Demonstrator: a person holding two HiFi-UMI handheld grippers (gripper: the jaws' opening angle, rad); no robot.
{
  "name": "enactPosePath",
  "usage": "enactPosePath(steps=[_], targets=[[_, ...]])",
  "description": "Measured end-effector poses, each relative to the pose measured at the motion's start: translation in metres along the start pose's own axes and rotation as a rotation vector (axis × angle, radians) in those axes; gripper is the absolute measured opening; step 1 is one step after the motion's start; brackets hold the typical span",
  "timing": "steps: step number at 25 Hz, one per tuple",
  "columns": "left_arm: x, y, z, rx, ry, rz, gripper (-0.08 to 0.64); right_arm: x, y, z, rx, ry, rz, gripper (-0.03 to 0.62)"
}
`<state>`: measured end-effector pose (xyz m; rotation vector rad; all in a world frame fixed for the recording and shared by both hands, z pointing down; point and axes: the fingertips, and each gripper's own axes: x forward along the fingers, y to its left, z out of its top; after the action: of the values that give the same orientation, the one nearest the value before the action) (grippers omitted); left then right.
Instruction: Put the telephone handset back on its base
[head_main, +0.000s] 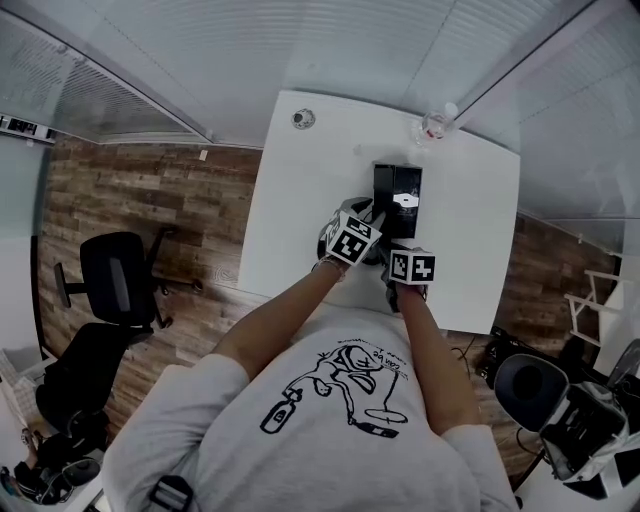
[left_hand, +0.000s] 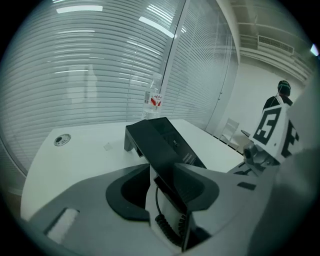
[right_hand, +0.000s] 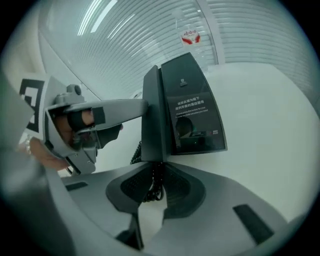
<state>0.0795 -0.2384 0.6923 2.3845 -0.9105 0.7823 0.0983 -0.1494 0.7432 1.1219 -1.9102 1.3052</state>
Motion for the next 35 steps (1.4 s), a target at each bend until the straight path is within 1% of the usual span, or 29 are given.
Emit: enactPosePath(steps=[2, 4, 5, 7, 9, 11, 13, 14, 15, 16, 19, 22, 24, 27, 29, 35], targets=[[0.001, 0.000, 0.000, 0.018, 0.006, 0.011, 0.132, 0.005, 0.003, -0.001, 0.055, 0.033, 0.059, 0.052], [0.000, 0.000, -0.002, 0.032, 0.018, 0.020, 0.132, 0.010, 0.008, -0.003, 0.136, 0.065, 0.128, 0.052], [0.001, 0.000, -0.002, 0.040, 0.026, 0.024, 0.132, 0.013, 0.009, -0.003, 0.175, 0.072, 0.148, 0.052], [0.003, -0.001, -0.003, 0.071, 0.036, 0.030, 0.138, 0.015, 0.008, -0.003, 0.215, 0.072, 0.163, 0.052], [0.004, -0.001, -0.001, 0.122, 0.041, 0.040, 0.147, 0.015, 0.007, -0.003, 0.223, 0.060, 0.157, 0.063], [0.005, 0.000, 0.000, 0.161, 0.047, 0.056, 0.161, 0.011, 0.003, -0.001, 0.196, 0.040, 0.115, 0.080], [0.005, -0.001, 0.000, 0.164, 0.048, 0.065, 0.163, 0.003, -0.002, 0.000, 0.144, 0.023, 0.062, 0.080], [0.005, -0.002, 0.000, 0.161, 0.046, 0.069, 0.163, 0.001, -0.003, 0.001, 0.115, 0.017, 0.045, 0.078], [0.005, -0.002, 0.000, 0.160, 0.042, 0.071, 0.161, 0.000, -0.002, 0.002, 0.085, 0.012, 0.038, 0.063], [0.005, -0.002, 0.000, 0.158, 0.039, 0.073, 0.161, 0.000, -0.001, 0.003, 0.061, 0.007, 0.035, 0.027], [0.005, -0.002, -0.002, 0.149, 0.040, 0.071, 0.158, 0.002, 0.001, 0.004, 0.025, 0.004, 0.029, 0.025], [0.006, -0.001, -0.002, 0.167, 0.047, 0.080, 0.160, 0.004, 0.002, 0.004, -0.010, 0.020, 0.031, 0.026], [0.004, -0.003, -0.002, 0.171, 0.051, 0.093, 0.160, -0.001, 0.003, 0.003, -0.044, 0.031, 0.019, 0.026], [0.001, -0.006, 0.000, 0.165, 0.041, 0.104, 0.156, -0.011, 0.004, 0.003, -0.093, 0.010, -0.004, 0.020], [0.001, -0.006, 0.003, 0.165, 0.033, 0.109, 0.153, -0.011, 0.005, 0.006, -0.119, 0.003, -0.002, 0.014], [0.002, -0.005, -0.003, 0.165, 0.054, 0.136, 0.153, -0.003, 0.006, 0.002, -0.120, 0.036, 0.014, 0.012]])
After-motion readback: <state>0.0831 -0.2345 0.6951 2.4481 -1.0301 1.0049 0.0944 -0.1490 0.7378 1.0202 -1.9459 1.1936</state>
